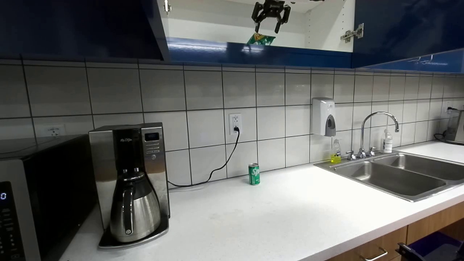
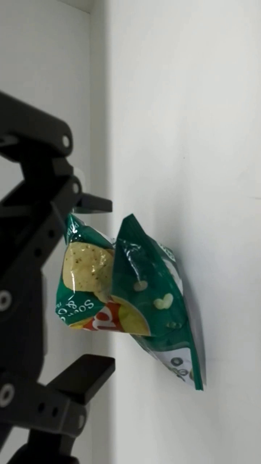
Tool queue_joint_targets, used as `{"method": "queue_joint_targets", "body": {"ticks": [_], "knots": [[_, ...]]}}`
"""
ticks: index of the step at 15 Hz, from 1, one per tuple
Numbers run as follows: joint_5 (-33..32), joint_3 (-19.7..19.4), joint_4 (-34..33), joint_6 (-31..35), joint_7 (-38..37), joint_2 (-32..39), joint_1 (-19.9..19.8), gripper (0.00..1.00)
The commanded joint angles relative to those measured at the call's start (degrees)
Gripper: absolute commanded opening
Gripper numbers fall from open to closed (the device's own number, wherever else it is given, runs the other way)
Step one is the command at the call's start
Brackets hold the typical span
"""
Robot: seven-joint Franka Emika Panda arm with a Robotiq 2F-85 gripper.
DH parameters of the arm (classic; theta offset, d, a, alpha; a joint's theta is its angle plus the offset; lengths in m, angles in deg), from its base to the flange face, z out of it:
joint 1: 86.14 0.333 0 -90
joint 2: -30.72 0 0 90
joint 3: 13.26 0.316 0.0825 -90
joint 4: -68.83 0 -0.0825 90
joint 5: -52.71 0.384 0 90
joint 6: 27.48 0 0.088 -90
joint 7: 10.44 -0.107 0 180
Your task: Put the green packet in the open upper cabinet.
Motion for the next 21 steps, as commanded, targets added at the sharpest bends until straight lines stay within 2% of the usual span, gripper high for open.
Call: {"method": "queue_joint_targets", "body": {"ticks": [1, 7, 14, 17, 21], "knots": [[-0.9, -0.1, 3.0, -0.6, -1.6, -3.2, 0.0, 1.0], [0.2, -0.1, 11.6, 0.4, -0.8, -10.1, 0.0, 1.0], [2.2, 0.7, 28.0, 0.1, 0.6, -24.6, -0.3, 1.0], [4.3, 0.7, 33.5, -4.5, 2.1, -29.9, 0.3, 1.0], [6.1, 0.9, 38.9, -15.5, 3.8, -34.6, 0.7, 1.0]]}}
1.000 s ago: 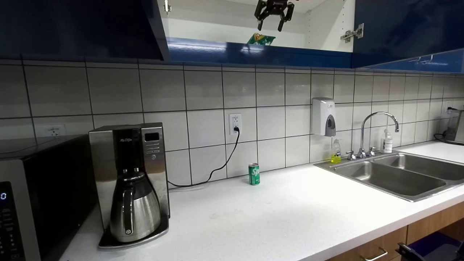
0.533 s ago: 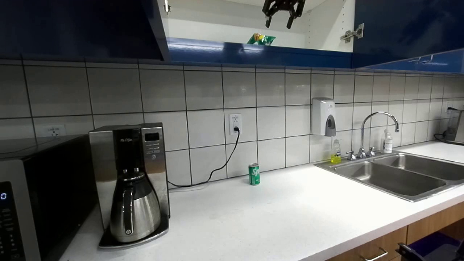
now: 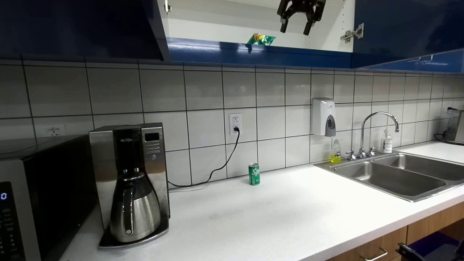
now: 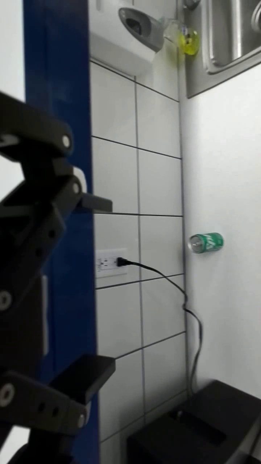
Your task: Put the green packet in the open upper cabinet.
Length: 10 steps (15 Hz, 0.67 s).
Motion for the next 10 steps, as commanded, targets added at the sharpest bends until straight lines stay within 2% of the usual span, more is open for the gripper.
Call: {"method": "queue_joint_targets", "body": {"ticks": [1, 5, 10], "knots": [[1.6, 0.5, 5.7, -8.1, 2.4, -4.8, -0.1, 1.0], [1.4, 0.4, 10.2, -12.4, 3.8, -6.3, 0.1, 1.0], [1.8, 0.0, 18.3, -11.4, 5.6, -7.4, 0.5, 1.0]]}}
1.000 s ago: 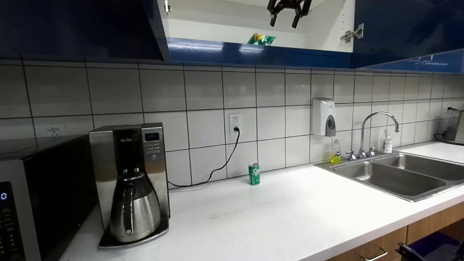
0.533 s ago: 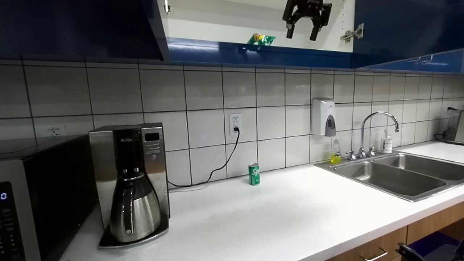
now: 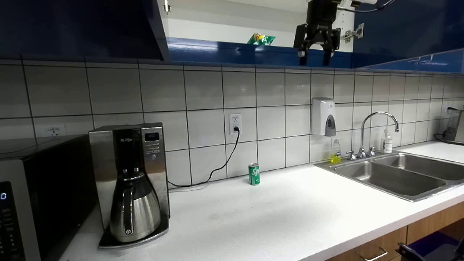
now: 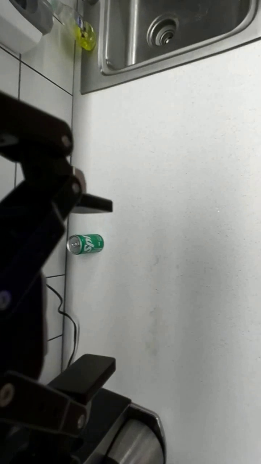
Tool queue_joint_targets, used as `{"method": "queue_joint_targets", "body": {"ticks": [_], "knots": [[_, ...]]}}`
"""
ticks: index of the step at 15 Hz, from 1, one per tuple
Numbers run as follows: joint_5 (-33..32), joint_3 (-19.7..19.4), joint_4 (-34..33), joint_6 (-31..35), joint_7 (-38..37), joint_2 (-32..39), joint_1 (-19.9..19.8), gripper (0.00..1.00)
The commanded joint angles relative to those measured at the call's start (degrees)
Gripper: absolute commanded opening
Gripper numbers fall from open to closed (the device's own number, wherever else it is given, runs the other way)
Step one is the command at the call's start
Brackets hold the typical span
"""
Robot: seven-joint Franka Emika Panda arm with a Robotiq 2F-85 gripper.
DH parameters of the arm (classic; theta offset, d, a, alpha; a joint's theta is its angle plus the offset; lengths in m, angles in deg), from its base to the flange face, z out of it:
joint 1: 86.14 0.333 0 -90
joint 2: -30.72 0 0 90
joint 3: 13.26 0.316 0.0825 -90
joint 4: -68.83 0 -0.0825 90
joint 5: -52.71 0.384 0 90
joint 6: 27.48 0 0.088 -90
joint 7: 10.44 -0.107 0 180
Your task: Put the green packet in the open upper cabinet.
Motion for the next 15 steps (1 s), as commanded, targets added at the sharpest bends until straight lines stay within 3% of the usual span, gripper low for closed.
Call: {"method": "queue_joint_targets", "body": {"ticks": [1, 11, 15], "knots": [[1.5, -0.4, 6.3, 0.6, 2.7, -2.0, 0.2, 1.0], [1.3, 0.0, 18.5, 2.7, 4.3, -1.3, 0.4, 1.0], [0.7, 0.3, 17.9, 1.8, 3.2, -0.4, -0.1, 1.0]]}}
